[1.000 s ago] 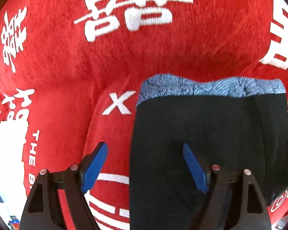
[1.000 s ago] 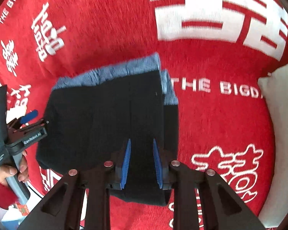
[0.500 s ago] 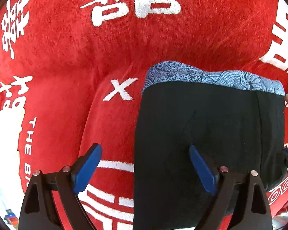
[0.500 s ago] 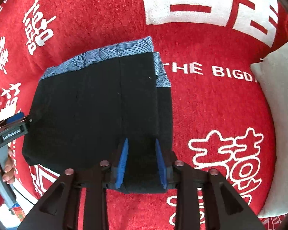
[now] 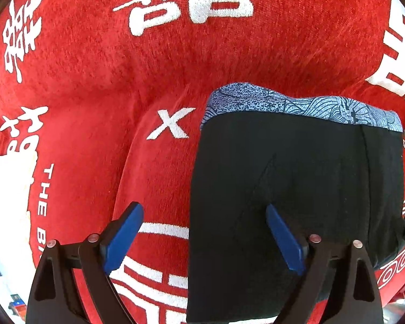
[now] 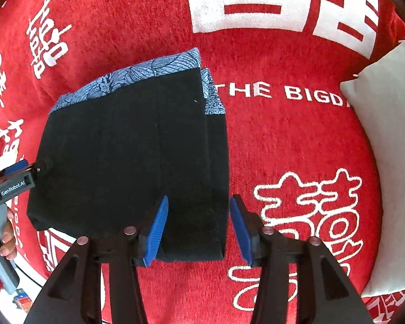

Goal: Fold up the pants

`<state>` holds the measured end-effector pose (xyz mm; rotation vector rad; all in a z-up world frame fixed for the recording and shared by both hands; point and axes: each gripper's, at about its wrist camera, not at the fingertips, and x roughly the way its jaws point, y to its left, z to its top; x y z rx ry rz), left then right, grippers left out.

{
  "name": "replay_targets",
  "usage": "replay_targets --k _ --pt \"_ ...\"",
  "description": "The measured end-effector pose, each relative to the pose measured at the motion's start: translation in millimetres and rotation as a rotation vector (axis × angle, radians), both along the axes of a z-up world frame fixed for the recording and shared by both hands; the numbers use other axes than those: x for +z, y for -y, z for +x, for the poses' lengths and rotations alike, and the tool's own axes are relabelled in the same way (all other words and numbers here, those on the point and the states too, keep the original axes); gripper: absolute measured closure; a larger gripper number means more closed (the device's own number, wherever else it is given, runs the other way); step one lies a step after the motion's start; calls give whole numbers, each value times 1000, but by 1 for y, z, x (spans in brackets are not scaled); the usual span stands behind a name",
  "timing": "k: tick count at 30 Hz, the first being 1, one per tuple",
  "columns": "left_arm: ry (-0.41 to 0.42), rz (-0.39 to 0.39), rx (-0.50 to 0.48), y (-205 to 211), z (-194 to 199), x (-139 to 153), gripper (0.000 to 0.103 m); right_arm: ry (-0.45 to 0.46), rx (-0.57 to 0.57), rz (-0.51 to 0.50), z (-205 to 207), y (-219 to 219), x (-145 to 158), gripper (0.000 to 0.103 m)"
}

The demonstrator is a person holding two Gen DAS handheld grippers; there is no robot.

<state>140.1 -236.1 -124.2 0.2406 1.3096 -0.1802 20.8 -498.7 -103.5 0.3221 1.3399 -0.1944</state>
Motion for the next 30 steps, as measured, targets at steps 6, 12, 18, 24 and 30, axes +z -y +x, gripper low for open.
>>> replay_targets --k 6,12,18,24,30 --pt "0 8 -5 1 0 0 10 -6 2 9 2 -2 5 44" --pt "-17 -6 -5 -1 4 0 10 -7 20 30 4 3 9 37" --pt "-53 -140 -4 -18 14 8 10 25 23 103 9 22 10 31" --pt "-136 -266 11 -37 32 4 10 44 0 195 18 48 7 26" --pt "-275 -410 31 -46 49 -19 10 51 -42 356 25 64 -15 26"
